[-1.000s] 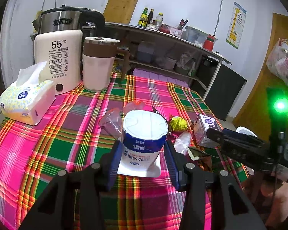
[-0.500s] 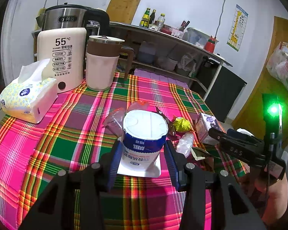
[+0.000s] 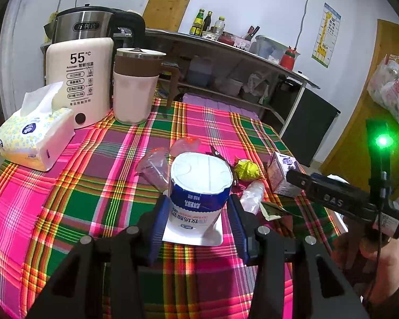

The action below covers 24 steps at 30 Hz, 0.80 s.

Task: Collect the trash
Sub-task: 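Grasp the purple grape milk carton with the right gripper while the left holds the tub, then carry the tub and milk carton over the bin with both grippers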

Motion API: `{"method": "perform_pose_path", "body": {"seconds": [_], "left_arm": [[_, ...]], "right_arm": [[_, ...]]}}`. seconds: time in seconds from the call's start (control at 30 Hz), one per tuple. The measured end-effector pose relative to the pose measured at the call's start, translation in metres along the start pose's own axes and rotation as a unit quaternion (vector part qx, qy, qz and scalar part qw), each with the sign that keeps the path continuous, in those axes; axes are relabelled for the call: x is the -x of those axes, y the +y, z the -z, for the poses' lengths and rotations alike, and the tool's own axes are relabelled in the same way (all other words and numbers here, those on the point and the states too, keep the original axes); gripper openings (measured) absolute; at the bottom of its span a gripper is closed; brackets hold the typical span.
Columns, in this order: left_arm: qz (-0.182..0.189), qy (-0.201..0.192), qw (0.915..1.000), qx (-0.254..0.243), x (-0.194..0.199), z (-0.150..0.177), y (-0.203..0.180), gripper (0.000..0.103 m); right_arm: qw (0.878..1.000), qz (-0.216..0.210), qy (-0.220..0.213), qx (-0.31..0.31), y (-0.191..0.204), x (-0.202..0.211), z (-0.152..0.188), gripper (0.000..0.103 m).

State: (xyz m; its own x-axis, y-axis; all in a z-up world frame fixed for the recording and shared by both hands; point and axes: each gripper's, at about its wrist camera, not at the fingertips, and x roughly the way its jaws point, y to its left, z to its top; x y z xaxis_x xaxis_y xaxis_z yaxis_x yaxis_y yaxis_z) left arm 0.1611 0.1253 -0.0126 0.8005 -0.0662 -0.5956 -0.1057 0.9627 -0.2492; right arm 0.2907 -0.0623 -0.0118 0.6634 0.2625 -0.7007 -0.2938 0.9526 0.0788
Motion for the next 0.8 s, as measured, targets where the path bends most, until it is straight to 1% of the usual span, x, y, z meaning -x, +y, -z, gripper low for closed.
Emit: {"method": "perform_pose_path", "body": {"seconds": [0.17,0.37,0.5,0.57,0.6,0.63,0.8], "left_arm": [[0.001,0.001,1.0000,0.000,-0.002,0.000,0.000,0.047],[0.002,0.002,1.0000,0.004,-0.002,0.001,0.004,0.047],[0.004,0.004,1.0000,0.006,-0.003,0.001,0.005,0.047],[0.005,0.005,1.0000,0.005,-0.003,0.002,0.004,0.047],[0.005,0.005,1.0000,0.004,-0.003,0.001,0.004,0.047],[0.004,0.004,1.0000,0.004,-0.003,0.001,0.004,0.047],[0.004,0.002,1.0000,-0.001,0.000,0.001,0.001,0.047]], "right_arm": [[0.999,0.037,-0.007,0.015,0.010,-0.012,-0.009,0.067],[0.998,0.062,0.021,0.004,0.005,-0.032,-0.006,0.067],[0.998,0.058,0.026,-0.014,-0.005,-0.032,-0.006,0.067],[0.998,0.050,0.035,-0.028,-0.010,-0.033,-0.006,0.067],[0.998,0.041,0.041,-0.036,-0.012,-0.033,-0.005,0.058],[0.998,0.034,0.044,-0.037,-0.013,-0.034,-0.005,0.057],[0.999,0.011,0.037,-0.037,-0.016,-0.020,0.001,0.056]]}}
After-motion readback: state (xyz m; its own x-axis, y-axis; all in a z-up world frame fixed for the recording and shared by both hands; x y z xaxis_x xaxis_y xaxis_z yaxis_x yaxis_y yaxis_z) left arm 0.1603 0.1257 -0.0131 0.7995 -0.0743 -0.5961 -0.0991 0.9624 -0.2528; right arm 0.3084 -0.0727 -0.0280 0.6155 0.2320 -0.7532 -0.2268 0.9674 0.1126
